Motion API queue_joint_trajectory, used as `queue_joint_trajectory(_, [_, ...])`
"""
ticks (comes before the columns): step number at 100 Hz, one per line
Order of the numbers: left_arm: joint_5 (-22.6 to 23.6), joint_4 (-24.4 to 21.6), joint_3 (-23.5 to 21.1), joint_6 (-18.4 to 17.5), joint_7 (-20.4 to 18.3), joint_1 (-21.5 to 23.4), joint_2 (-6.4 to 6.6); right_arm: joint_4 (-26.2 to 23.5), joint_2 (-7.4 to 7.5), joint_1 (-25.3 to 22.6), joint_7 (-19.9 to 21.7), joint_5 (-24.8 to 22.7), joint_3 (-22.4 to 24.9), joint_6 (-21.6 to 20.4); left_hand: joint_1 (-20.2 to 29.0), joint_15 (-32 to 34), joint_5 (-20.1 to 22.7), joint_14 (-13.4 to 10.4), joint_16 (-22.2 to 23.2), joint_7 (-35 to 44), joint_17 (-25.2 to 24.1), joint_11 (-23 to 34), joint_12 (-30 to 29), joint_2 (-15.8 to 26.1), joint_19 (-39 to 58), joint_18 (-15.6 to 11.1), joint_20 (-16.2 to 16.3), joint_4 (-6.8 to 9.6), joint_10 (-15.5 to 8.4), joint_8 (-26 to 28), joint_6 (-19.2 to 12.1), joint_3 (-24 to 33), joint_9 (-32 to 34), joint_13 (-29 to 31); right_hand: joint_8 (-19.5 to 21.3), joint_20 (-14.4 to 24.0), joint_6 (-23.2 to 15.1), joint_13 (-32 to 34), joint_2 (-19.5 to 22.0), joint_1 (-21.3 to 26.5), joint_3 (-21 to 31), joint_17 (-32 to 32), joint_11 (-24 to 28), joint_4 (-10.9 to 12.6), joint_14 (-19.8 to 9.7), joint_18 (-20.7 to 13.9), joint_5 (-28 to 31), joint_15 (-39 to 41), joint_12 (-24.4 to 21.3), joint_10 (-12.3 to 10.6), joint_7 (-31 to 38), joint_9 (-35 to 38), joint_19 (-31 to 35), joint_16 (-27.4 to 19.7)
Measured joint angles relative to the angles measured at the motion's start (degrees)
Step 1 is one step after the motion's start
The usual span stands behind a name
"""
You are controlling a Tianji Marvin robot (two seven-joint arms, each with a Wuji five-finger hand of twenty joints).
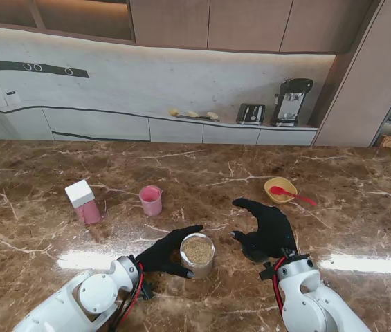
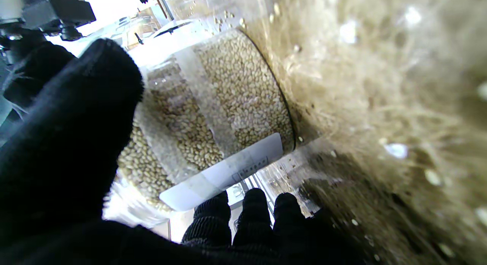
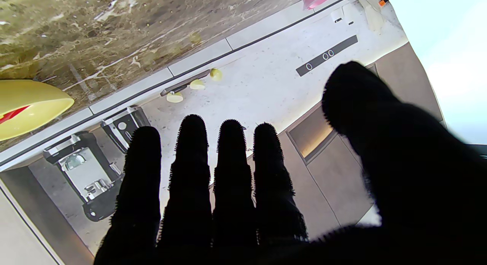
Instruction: Measure grain into the airtight container
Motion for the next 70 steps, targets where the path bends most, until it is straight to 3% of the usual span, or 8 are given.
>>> queue_joint_trajectory(21, [-1.55,1.51,1.57,-0.36,-1.01,-1.78,-0.06,-0.02,0.04,0.03,0.63,0.05,-0.21,0.53,0.01,-0.08,0.00,0.00,-3.49,0.01,-0.88,-2.16,-0.13,0.00,-2.16,-1.01,-2.26,0.00,2.00,1.57,-1.26,-0.07,-0.36,-0.04,0.00,0.00,-0.01,0.00,0.00,0.00,0.00,-0.01,0.00,0.04,0.00,0.01,0.01,0.00,0.00,0.00,0.00,0.01,0.00,0.00])
queue_joint_trajectory(27, [-1.80,1.93,1.92,-0.58,-1.12,-2.21,-0.13,-0.05,0.05,0.04,0.88,0.07,-0.26,0.80,0.06,-0.10,0.00,0.00,-4.75,1.27,-0.90,-2.16,-0.32,0.04,-2.46,-1.04,-3.64,0.00,2.10,6.42,-2.05,-1.03,-0.36,-0.10,0.00,0.00,-0.01,0.00,0.00,0.00,0.00,0.00,0.00,0.06,0.00,0.01,0.01,0.00,0.00,0.00,0.00,0.01,0.00,0.00])
queue_joint_trajectory(43, [-2.35,3.05,2.58,-1.34,-1.11,-2.99,-0.45,-0.28,0.15,0.06,1.61,0.07,-0.59,2.90,0.17,-0.82,0.01,0.00,-6.99,13.17,-0.98,-2.17,-0.34,0.15,-3.43,-1.08,-9.00,0.00,2.21,18.04,-7.03,-1.54,-0.36,-0.14,0.00,0.00,-0.01,0.00,0.02,0.00,0.00,-0.54,0.00,0.45,0.00,0.01,0.01,0.00,0.00,0.00,0.00,0.01,-0.75,0.00])
queue_joint_trajectory(54, [-2.44,3.44,2.70,-1.62,-1.03,-3.20,-0.63,-0.45,0.26,0.10,2.63,-0.42,-0.79,5.62,0.29,-0.82,1.18,0.00,-7.59,21.33,-0.98,-2.17,-0.35,0.76,-3.43,-1.09,-10.09,0.00,2.28,20.78,-9.20,-1.78,-0.36,-0.15,0.00,0.00,-0.01,-1.18,0.02,0.00,0.00,-1.24,0.00,0.46,0.00,0.01,0.01,-0.24,0.00,0.00,0.00,0.01,-0.93,0.00])
queue_joint_trajectory(59, [-2.44,3.51,2.70,-1.68,-0.93,-3.20,-0.70,-0.61,0.39,0.10,3.54,-1.09,-0.79,6.91,1.22,-0.82,2.07,0.00,-7.67,22.96,-0.98,-2.17,-0.35,1.14,-3.44,-1.09,-10.54,-0.77,2.30,21.38,-9.70,-1.89,-0.36,-0.15,0.00,0.00,-0.01,-0.68,0.02,0.00,0.00,-1.55,0.00,0.47,0.00,0.01,0.01,-0.48,0.00,0.00,0.00,0.01,-1.48,0.00])
queue_joint_trajectory(70, [-2.40,3.69,2.69,-1.82,-0.44,-3.13,-0.89,-0.98,0.72,0.04,4.91,-2.71,-0.73,8.77,1.68,-0.82,2.77,0.00,-7.71,24.75,-0.98,-2.18,-0.35,1.14,-3.44,-1.09,-10.76,-0.85,2.38,21.96,-9.73,-2.54,-0.36,-0.15,0.00,0.00,-0.01,-1.44,0.03,0.00,0.00,-2.25,0.00,0.47,0.00,0.01,0.01,-0.64,0.00,0.00,0.00,-0.01,-2.25,0.00])
